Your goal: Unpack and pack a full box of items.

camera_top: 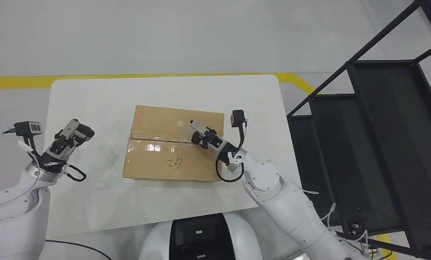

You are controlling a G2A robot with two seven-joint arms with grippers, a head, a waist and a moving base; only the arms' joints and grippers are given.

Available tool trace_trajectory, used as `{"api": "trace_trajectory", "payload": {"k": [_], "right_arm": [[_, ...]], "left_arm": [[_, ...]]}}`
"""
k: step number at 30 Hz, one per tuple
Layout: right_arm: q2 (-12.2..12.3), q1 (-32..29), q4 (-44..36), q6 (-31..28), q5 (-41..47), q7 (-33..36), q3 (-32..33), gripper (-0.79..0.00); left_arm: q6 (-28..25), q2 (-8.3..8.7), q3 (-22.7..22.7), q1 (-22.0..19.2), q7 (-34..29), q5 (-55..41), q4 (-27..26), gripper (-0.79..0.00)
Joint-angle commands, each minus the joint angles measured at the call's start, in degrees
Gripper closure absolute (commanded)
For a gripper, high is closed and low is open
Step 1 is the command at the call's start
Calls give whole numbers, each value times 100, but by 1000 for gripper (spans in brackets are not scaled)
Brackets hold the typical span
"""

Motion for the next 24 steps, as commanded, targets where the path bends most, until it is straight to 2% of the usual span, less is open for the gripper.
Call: {"api": "trace_trajectory", "payload": {"k": [1, 6, 10, 17, 24], "right_arm": [[9, -28, -16, 84, -36, -7, 54, -785], [-48, 196, 198, 281, -19, 169, -179, -785], [-143, 499, 501, 234, 19, 255, -504, -785], [-315, 884, 848, -69, 29, 243, -999, -785], [-419, 1070, 986, -594, 4, 154, -1161, -785]], "left_arm": [[0, 0, 0, 0, 0, 0, 0, -785], [12, -1, -4, 3, 28, 4, -7, -785], [24, 5, -213, 180, 378, 82, -101, -785], [40, 16, -651, 589, 827, 28, -240, -785], [102, 12, -670, 640, 823, 21, -316, -785]]}}
